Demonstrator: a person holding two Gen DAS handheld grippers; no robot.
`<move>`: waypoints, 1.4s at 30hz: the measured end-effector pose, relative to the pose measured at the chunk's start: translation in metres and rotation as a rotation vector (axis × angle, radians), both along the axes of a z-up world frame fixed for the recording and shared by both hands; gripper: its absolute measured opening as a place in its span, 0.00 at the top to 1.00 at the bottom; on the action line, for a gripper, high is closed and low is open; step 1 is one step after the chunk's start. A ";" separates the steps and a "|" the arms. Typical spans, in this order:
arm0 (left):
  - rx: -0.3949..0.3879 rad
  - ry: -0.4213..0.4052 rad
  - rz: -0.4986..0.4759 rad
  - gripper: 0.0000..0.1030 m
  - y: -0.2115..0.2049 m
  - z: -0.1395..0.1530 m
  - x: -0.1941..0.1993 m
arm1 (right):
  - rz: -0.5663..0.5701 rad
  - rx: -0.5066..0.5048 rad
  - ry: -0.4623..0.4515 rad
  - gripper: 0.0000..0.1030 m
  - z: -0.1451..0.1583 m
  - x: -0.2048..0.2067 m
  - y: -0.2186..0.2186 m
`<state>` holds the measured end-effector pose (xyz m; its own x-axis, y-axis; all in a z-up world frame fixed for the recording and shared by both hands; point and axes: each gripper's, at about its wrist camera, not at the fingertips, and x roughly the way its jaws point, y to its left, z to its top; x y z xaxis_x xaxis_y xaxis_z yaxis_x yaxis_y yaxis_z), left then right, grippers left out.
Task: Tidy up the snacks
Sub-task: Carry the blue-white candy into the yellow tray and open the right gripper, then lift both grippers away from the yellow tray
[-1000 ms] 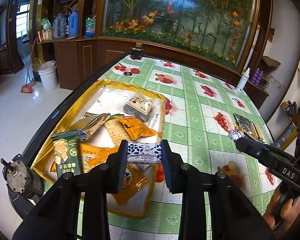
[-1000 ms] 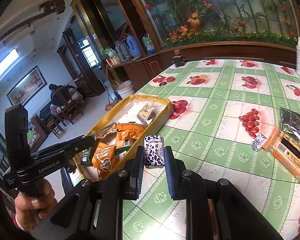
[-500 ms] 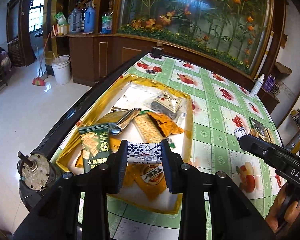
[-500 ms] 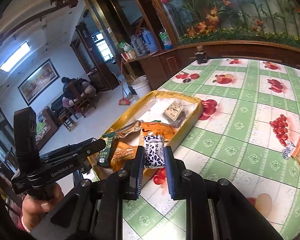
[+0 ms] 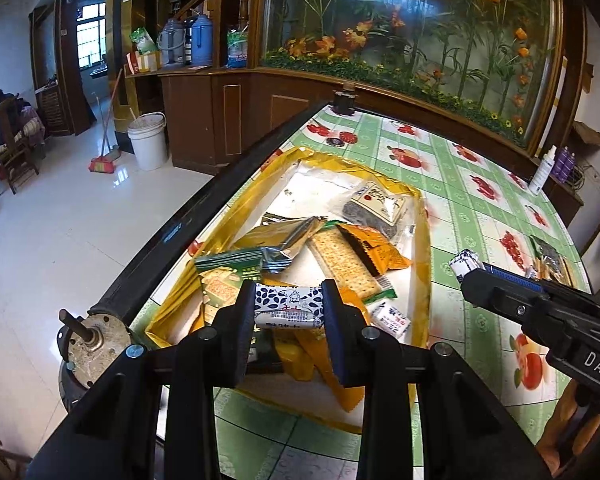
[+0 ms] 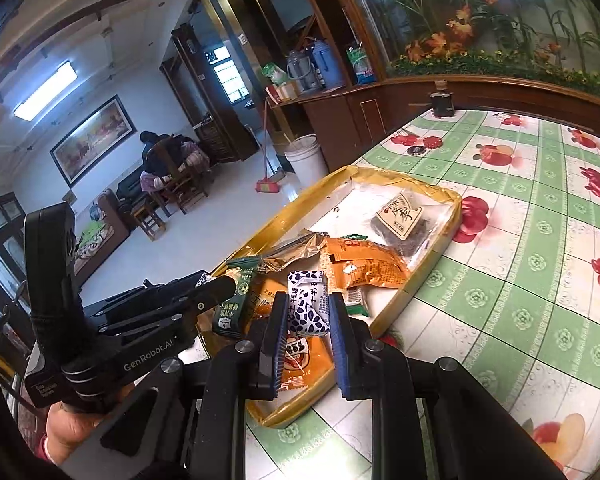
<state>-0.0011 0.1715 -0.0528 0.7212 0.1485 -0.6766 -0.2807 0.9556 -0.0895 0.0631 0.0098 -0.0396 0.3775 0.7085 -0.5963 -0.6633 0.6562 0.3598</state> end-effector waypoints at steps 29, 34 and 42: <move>0.013 0.060 0.063 0.70 0.024 -0.016 0.026 | 0.035 -0.060 0.041 0.79 -0.026 0.051 0.055; 0.023 0.060 0.081 0.41 0.025 -0.015 0.025 | 0.032 -0.059 0.063 0.74 -0.031 0.056 0.057; 0.047 0.041 0.086 0.35 0.019 -0.008 0.021 | 0.004 -0.040 0.048 0.60 -0.024 0.052 0.040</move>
